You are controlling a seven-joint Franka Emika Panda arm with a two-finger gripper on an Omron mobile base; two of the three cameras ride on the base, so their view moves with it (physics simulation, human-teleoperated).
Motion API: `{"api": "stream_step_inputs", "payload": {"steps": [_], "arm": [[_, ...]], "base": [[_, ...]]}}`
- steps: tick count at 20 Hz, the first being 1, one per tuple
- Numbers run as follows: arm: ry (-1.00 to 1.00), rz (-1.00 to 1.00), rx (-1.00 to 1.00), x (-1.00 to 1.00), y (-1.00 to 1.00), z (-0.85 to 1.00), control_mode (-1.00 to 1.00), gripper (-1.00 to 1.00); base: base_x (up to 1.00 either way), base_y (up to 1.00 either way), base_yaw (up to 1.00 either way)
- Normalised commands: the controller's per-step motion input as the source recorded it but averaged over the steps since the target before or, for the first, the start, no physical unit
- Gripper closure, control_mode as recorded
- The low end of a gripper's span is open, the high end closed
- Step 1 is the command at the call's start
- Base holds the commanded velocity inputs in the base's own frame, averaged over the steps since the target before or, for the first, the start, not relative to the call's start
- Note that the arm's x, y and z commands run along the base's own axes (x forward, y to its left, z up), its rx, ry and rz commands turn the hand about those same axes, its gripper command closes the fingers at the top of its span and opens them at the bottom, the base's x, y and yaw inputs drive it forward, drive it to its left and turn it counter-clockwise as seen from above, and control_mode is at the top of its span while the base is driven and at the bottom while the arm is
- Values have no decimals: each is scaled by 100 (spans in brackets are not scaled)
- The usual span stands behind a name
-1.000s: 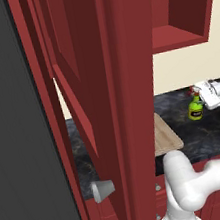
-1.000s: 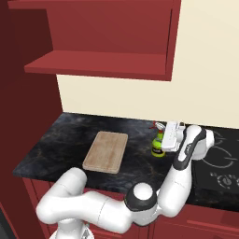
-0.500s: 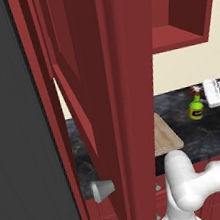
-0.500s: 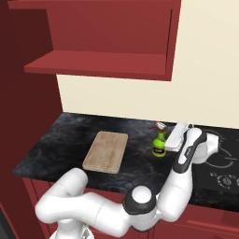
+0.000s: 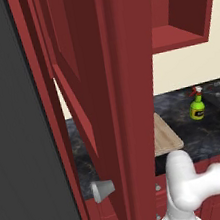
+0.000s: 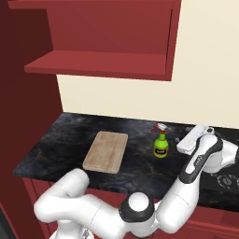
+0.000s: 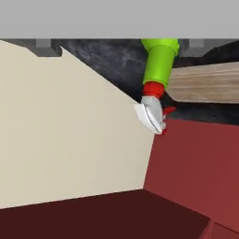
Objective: Grab the spray bottle from the cabinet, then place it next to the cutting board for sanitizing. Then grab the dish brush from the countertop next to the sink and place it next to the cutting board.
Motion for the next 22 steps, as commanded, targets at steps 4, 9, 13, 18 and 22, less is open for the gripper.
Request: {"api": "stream_step_inputs", "payload": {"steps": [4,9,13,18,22], "arm": [[-4,-3,2,-100,17,90,-100,-100],[-1,0,2,-97,54,94,-100,-100],[0,-1,-1,-83,62,92,-100,-100],[0,0,-1,-79,97,53,-100,-100],[3,0,-8,-67,100,31,-100,-100]], "base": [[0,0,0],[0,0,0],[0,0,0],[0,0,0],[0,0,0]]}}
